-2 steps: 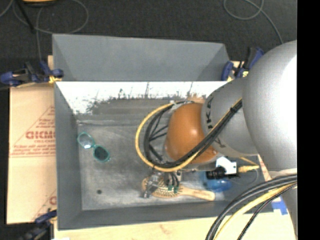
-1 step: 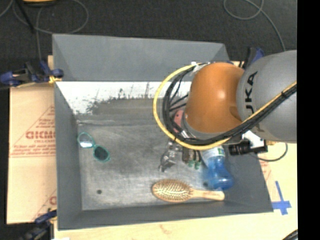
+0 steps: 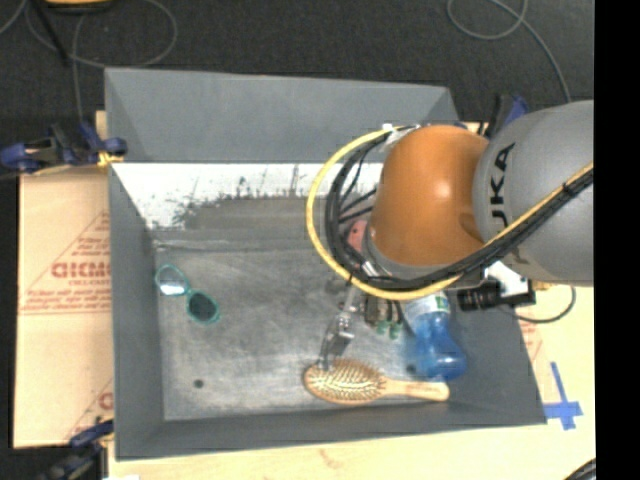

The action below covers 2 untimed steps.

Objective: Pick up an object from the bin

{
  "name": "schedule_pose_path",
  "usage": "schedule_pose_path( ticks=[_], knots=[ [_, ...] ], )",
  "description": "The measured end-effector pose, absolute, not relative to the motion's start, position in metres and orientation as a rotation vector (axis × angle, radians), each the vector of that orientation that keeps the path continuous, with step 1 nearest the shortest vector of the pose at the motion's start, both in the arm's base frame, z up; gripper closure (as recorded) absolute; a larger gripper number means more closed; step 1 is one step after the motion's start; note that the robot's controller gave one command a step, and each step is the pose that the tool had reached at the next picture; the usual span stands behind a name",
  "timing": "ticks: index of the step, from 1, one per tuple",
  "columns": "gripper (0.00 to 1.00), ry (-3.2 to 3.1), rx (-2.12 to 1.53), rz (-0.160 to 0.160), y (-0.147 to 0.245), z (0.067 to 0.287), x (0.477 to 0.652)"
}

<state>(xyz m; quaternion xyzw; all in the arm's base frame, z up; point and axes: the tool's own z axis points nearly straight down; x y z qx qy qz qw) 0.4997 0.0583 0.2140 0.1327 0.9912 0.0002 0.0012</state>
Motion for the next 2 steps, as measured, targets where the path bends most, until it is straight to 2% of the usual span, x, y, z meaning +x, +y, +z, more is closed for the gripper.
schedule_pose_path(
  ticks=[1, 2],
  knots=[
    [0.00, 3.111, 0.416, 0.000, 0.058, 0.214, 0.500],
    [1.00, 3.121, 0.233, 0.009, -0.001, 0.089, 0.484]
  ],
)
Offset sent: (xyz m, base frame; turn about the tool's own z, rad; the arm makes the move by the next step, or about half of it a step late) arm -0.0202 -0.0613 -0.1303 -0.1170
